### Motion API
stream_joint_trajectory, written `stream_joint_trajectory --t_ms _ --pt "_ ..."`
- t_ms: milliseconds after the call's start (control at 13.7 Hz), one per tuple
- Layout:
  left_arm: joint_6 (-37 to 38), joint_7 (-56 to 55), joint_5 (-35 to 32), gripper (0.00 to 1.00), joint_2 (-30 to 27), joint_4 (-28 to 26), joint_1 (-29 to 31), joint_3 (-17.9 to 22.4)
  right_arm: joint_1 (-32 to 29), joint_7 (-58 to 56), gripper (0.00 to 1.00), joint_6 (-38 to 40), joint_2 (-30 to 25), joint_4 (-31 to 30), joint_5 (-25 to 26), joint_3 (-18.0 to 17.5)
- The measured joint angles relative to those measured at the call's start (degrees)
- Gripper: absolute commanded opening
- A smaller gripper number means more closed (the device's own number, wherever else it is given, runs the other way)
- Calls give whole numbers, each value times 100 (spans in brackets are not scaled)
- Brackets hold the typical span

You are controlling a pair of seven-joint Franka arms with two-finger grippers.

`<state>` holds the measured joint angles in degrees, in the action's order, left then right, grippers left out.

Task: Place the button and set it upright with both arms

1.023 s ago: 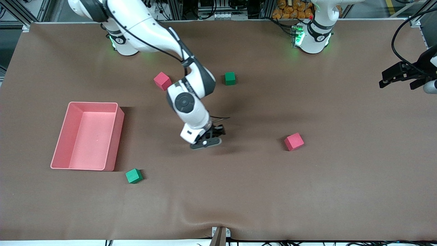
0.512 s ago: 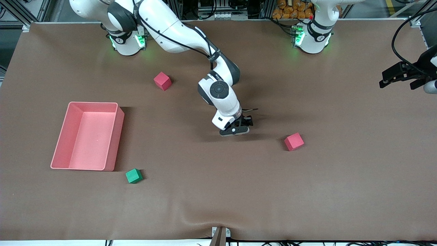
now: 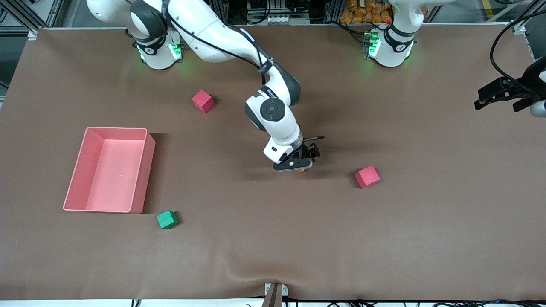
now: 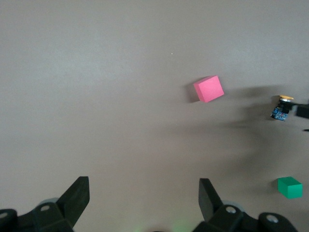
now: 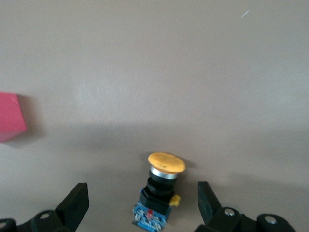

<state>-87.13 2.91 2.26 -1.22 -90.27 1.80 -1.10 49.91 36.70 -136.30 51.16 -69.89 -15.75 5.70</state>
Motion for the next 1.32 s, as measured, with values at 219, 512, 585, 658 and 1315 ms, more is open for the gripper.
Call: stream_joint_trajectory --t_ms 219,512,585,658,1315 --pt "0 0 0 100 0 -3 -2 -4 -443 -282 100 1200 -747 37 10 187" --pt "0 0 0 100 5 -14 -25 -22 -885 -1382 100 3117 -1704 -114 14 1113" --pt "0 0 0 100 13 -19 -31 -29 -943 -1703 100 3501 -1982 -259 14 1439" --pt "0 0 0 100 28 -25 -38 -38 -999 -1984 100 3858 -2274 -433 14 1750" --pt "-232 0 0 100 469 -41 -61 -520 -1936 -3523 100 4921 -4914 -2031 1049 2676"
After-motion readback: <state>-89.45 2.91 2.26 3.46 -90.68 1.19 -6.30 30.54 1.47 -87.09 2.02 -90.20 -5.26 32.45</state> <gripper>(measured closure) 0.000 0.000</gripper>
